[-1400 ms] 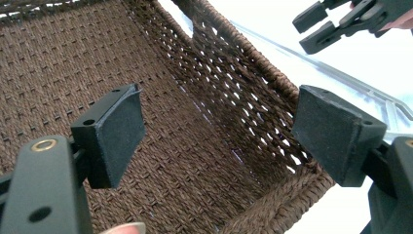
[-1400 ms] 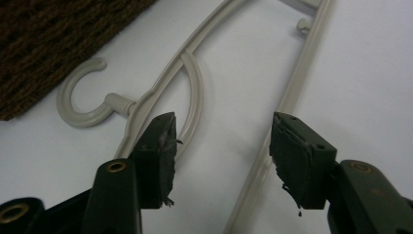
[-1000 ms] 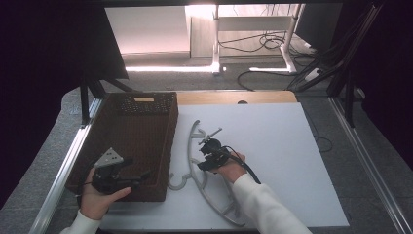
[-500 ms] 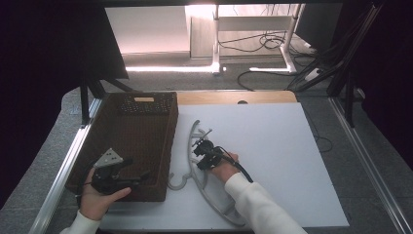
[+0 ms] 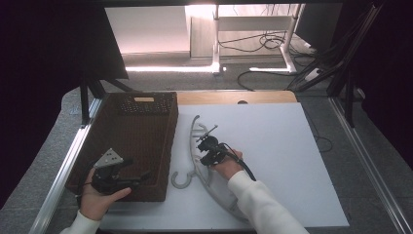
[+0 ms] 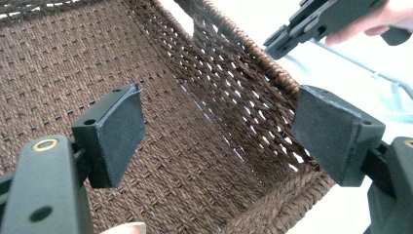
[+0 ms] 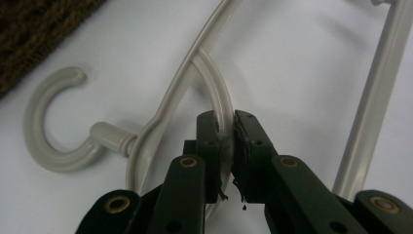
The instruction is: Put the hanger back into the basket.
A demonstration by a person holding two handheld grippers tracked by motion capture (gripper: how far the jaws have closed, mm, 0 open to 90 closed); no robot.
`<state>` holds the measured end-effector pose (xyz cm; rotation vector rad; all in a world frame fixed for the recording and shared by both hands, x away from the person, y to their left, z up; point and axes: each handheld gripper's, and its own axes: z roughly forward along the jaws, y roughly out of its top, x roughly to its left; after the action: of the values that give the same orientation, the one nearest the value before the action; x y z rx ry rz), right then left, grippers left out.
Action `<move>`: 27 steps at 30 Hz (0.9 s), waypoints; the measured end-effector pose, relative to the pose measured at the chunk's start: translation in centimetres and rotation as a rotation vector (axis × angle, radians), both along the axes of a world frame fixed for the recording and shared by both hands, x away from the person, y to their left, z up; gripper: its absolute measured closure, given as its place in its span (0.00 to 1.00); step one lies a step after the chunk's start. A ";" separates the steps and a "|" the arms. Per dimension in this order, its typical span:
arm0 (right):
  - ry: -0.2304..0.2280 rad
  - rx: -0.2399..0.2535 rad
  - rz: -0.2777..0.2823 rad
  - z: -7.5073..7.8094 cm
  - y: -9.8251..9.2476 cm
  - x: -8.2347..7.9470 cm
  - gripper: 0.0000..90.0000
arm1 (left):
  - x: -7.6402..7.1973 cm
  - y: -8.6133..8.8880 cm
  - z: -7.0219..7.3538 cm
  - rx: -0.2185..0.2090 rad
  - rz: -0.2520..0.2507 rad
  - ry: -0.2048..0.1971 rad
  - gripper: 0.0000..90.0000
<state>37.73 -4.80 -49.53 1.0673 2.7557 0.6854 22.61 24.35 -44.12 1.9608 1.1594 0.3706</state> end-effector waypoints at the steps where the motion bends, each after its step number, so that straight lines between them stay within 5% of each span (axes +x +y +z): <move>1: 0.003 0.017 -0.004 0.3 -0.3 0.1 0.91 | 0.0 0.0 0.0 0.000 0.000 0.000 0.22; 8: -0.027 0.146 -0.033 3.3 -2.8 0.1 0.93 | 0.0 -0.1 0.0 0.003 0.001 0.000 0.22; 27: 0.029 0.360 0.008 5.7 -5.6 0.1 0.96 | 0.1 0.0 -0.1 0.000 0.009 0.006 0.22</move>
<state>37.87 -10.44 -43.78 1.1318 2.7249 1.2102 22.71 24.37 -44.23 1.9580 1.1720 0.3698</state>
